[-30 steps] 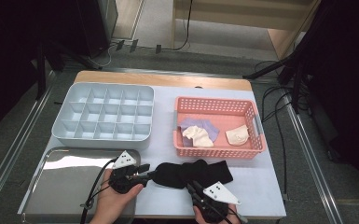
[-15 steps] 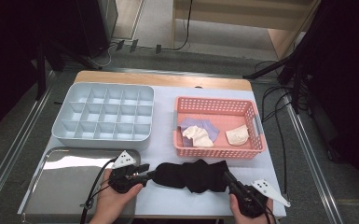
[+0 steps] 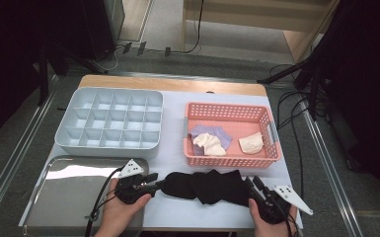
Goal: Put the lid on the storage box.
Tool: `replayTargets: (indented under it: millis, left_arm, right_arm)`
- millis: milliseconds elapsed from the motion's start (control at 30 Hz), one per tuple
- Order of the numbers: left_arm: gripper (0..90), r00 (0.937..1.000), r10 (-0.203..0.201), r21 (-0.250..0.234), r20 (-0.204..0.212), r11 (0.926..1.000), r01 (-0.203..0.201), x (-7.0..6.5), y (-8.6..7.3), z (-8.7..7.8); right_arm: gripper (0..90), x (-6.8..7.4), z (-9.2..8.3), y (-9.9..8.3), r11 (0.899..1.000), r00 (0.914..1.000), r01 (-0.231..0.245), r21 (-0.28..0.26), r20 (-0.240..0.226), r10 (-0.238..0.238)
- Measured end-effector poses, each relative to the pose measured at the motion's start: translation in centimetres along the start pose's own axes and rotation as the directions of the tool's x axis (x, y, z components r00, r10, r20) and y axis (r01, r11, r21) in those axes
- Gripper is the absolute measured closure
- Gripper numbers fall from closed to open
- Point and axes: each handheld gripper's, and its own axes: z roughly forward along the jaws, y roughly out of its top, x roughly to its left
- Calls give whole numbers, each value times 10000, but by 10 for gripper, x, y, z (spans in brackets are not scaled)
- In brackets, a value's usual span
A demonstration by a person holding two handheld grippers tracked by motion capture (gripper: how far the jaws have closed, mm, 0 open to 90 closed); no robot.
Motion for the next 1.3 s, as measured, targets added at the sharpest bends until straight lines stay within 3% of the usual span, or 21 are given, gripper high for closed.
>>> replayTargets:
  millis: [133, 233, 400, 433, 533, 600, 900, 1100, 1300]
  left_arm:
    - [578, 10000, -11, -21, 18, 10000, 11, -1, 0, 0]
    - [579, 10000, -12, -28, 33, 10000, 12, -1, 0, -1]
    - [579, 10000, -15, 11, 23, 10000, 15, 0, -1, -1]
    - [579, 10000, -18, 9, 23, 10000, 18, 0, -1, -1]
    - [579, 10000, -57, -12, 20, 10000, 57, 1, -1, -1]
    - [579, 10000, -72, -43, 19, 10000, 72, 1, -1, -1]
    - [577, 10000, -90, -69, 17, 9999, 90, 1, -1, -1]
    - [574, 9999, -107, -91, 1, 9999, 107, 2, -1, -1]
    - [573, 9999, -150, -134, 0, 9998, 150, 1, 0, -2]
  right_arm:
    - [637, 25, 19, -2, 9976, 9961, 408, 561, -807, -362]
    - [571, 44, 37, -3, 9918, 9905, 809, 992, -1188, -689]
    - [535, 56, 62, -9, 9795, 9902, 1087, 1698, -1060, -915]
    - [564, 58, 65, -11, 9769, 9903, 1100, 1832, -1045, -919]
    - [759, 61, 69, -15, 9642, 9839, 1545, 2156, -1219, -1305]
    - [839, 61, 67, -15, 9649, 9813, 1630, 2060, -1352, -1369]
    - [865, 60, 51, -2, 9865, 9768, 1101, 1214, -1966, -848]
    - [861, 75, 32, 6, 9894, 9617, 1362, 501, -2463, -1200]
    - [866, 87, 23, 13, 9859, 9488, 1664, -154, -2699, -1643]
